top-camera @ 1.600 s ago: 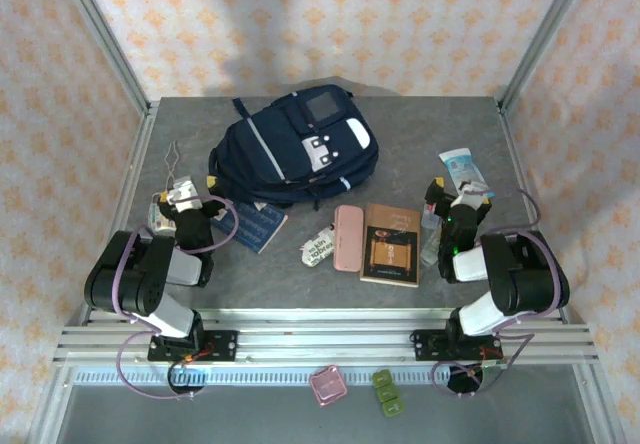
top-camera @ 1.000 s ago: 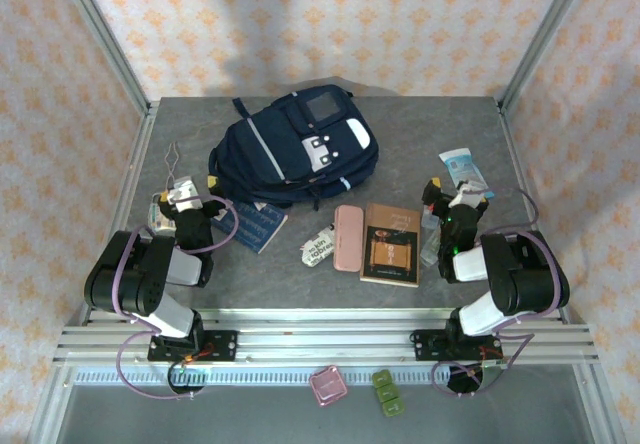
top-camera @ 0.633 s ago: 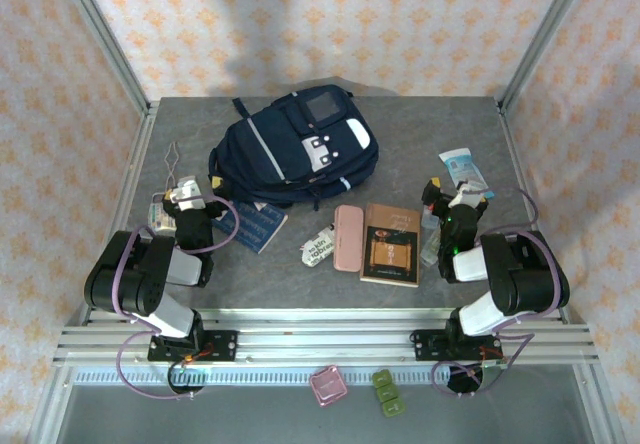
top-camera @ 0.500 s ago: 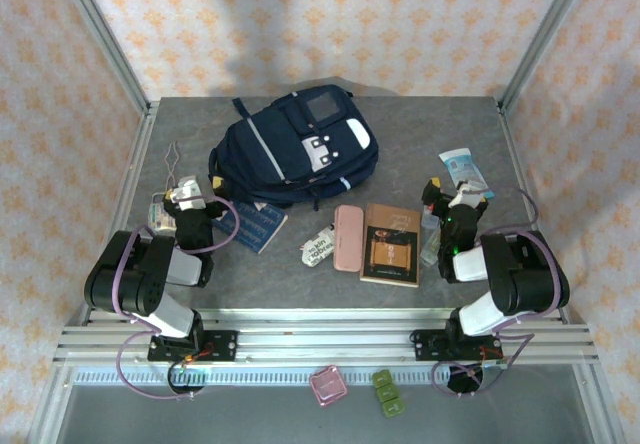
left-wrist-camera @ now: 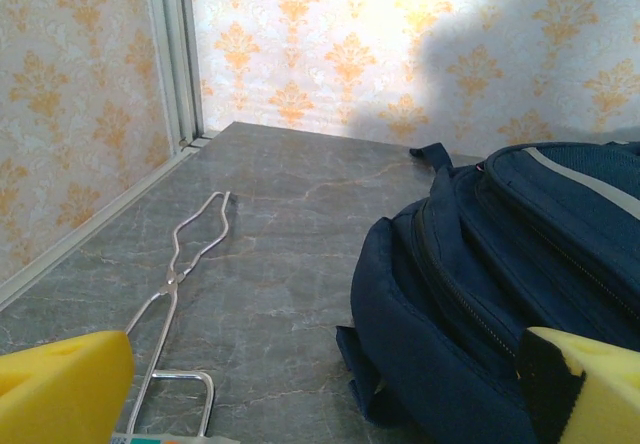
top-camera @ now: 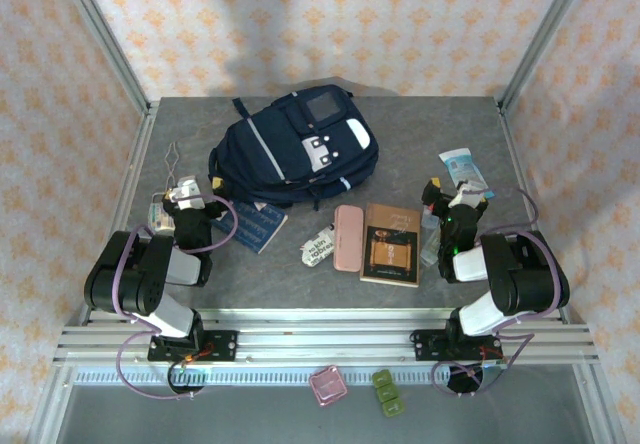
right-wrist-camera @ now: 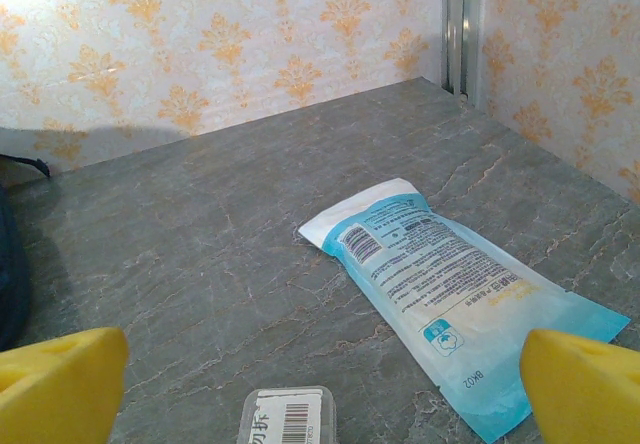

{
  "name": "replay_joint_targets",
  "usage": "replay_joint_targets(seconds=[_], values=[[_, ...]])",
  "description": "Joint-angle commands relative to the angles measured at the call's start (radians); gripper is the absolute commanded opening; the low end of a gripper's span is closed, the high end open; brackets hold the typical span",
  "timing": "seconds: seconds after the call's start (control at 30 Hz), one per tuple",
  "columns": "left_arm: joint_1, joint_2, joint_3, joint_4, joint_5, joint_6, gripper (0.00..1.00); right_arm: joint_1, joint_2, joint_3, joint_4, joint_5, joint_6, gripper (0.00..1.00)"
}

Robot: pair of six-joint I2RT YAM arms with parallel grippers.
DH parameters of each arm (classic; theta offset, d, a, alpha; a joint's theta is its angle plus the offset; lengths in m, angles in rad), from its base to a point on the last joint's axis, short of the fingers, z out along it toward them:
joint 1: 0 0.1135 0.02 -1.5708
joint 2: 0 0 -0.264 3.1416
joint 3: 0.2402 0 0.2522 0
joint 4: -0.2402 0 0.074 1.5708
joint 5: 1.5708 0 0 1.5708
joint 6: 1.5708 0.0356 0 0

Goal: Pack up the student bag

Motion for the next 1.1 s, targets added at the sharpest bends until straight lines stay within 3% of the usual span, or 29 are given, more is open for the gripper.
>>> replay_joint_targets(seconds=[0.0, 0.13, 0.27, 0.33, 0.37, 0.43, 0.47, 0.5, 0.53, 0.57, 0.6, 0.63, 0.67, 0.77, 0.87, 1.07], values=[[0.007, -0.002, 0.012, 0.007, -0.004, -0.006, 1.0, -0.006, -0.024, 0.021, -0.021, 0.016, -0.012, 1.0], [0.001, -0.07, 0.087, -0.181, -0.095, -0.034, 1.0, -0.006, -0.127, 0.154, -0.324, -0.008, -0.025, 1.0], [0.0, -0.16, 0.223, -0.459, -0.136, -0.057, 1.0, -0.006, -0.212, 0.233, -0.445, -0.063, 0.018, 1.0], [0.007, -0.212, 0.284, -0.574, -0.102, -0.142, 1.0, -0.007, -0.265, 0.283, -0.501, -0.112, 0.082, 1.0], [0.016, -0.237, 0.31, -0.635, -0.072, -0.223, 1.0, -0.006, -0.284, 0.311, -0.528, -0.126, 0.139, 1.0], [0.029, -0.265, 0.386, -0.815, -0.055, -0.503, 1.0, -0.007, -0.31, 0.413, -0.737, -0.055, 0.433, 1.0], [0.047, -0.267, 0.407, -0.854, 0.044, -0.554, 1.0, -0.012, -0.301, 0.472, -0.865, -0.028, 0.581, 1.0], [0.058, -0.263, 0.417, -0.846, 0.155, -0.59, 0.97, -0.028, -0.272, 0.503, -0.865, -0.16, 0.592, 0.94], [0.06, -0.251, 0.429, -0.849, 0.239, -0.609, 0.86, -0.032, -0.233, 0.529, -0.836, -0.295, 0.573, 0.73], [0.058, -0.237, 0.449, -0.872, 0.3, -0.63, 0.76, -0.03, -0.197, 0.565, -0.852, -0.374, 0.581, 0.63], [0.056, -0.216, 0.478, -0.918, 0.362, -0.659, 0.7, -0.027, -0.154, 0.608, -0.891, -0.428, 0.623, 0.6], [0.049, -0.194, 0.5, -0.958, 0.42, -0.681, 0.61, -0.024, -0.108, 0.647, -0.92, -0.499, 0.643, 0.59], [0.039, -0.179, 0.513, -0.987, 0.454, -0.699, 0.59, -0.02, -0.066, 0.684, -0.954, -0.561, 0.645, 0.57], [-0.028, -0.163, 0.501, -1.011, 0.496, -0.726, 0.64, 0.032, 0.044, 0.78, -1.069, -0.613, 0.623, 0.57], [-0.105, -0.163, 0.472, -1.022, 0.474, -0.735, 0.67, 0.087, 0.11, 0.779, -1.044, -0.631, 0.643, 0.61], [-0.166, -0.101, 0.396, -0.927, 0.49, -0.798, 0.62, 0.155, 0.274, 0.833, -1.023, -0.688, 0.675, 0.61]])
